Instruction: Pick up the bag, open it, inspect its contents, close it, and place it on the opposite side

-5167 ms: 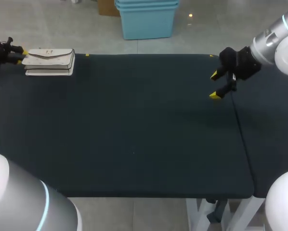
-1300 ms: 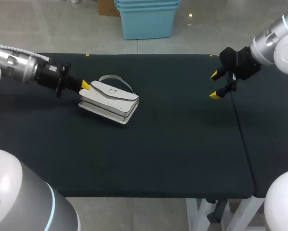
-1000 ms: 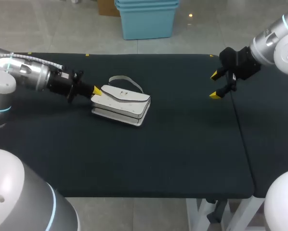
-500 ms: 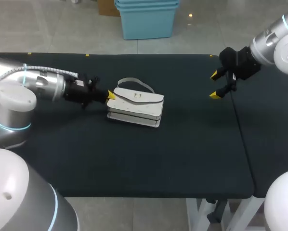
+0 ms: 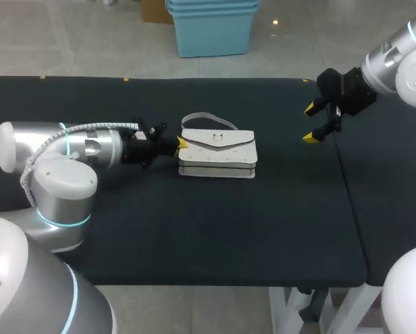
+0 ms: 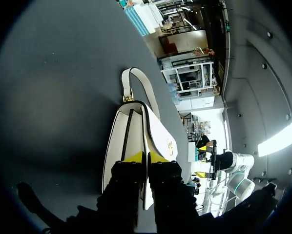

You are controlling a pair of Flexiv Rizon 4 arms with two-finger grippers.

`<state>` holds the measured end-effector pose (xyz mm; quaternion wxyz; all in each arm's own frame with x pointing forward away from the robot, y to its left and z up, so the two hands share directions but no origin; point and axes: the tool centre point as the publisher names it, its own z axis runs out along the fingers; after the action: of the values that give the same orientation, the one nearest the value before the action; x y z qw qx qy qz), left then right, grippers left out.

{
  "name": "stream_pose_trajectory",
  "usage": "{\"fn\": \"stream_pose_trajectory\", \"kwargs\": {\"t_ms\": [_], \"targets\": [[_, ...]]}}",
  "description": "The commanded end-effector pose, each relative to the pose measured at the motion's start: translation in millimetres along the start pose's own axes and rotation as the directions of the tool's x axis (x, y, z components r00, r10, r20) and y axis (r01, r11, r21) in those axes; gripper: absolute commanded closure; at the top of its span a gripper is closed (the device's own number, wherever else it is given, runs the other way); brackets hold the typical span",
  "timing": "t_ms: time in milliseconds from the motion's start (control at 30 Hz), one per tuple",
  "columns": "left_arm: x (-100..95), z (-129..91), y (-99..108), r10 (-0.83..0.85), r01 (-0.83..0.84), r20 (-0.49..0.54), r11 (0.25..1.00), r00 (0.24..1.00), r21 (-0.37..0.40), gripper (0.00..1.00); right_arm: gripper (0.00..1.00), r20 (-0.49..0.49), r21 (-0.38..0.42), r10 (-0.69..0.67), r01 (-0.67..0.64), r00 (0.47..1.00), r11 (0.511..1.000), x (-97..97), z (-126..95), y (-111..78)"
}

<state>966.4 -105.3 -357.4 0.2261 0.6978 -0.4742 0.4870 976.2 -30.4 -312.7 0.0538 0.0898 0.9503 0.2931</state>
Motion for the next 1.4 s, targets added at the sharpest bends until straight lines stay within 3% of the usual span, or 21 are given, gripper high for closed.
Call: {"fn": "stream_pose_trajectory", "kwargs": {"t_ms": [33,433,800,1300,1333,1400], "targets": [[3.7,11,1,-0.011,0.010,0.005,0.982,1.000,0.190,1.00,0.00,-0.001,0.000,0.000,0.000,1.000,1.000,-0.4,0,0.0],[12.4,10,-8,-0.031,0.031,0.009,0.999,0.999,0.011,1.00,0.00,-0.001,0.000,0.000,0.000,1.000,1.000,-0.4,0,0.0],[11.2,18,-13,-0.014,0.017,0.014,0.978,1.000,-0.207,1.00,0.00,-0.001,0.000,0.000,0.000,1.000,1.000,-0.4,0,0.0],[12.2,33,-4,0.009,-0.005,0.023,0.982,1.000,-0.191,1.00,0.00,-0.001,0.000,0.000,0.000,1.000,1.000,-0.4,0,0.0],[12.2,33,-4,0.008,-0.003,0.025,0.982,1.000,-0.189,0.98,0.00,-0.001,0.000,0.000,0.000,1.000,1.000,-0.4,0,0.0],[12.4,32,-4,0.007,-0.002,0.028,0.982,1.000,-0.187,0.26,0.00,-0.001,0.000,0.000,0.000,1.000,1.000,-0.4,0,0.0]]}}
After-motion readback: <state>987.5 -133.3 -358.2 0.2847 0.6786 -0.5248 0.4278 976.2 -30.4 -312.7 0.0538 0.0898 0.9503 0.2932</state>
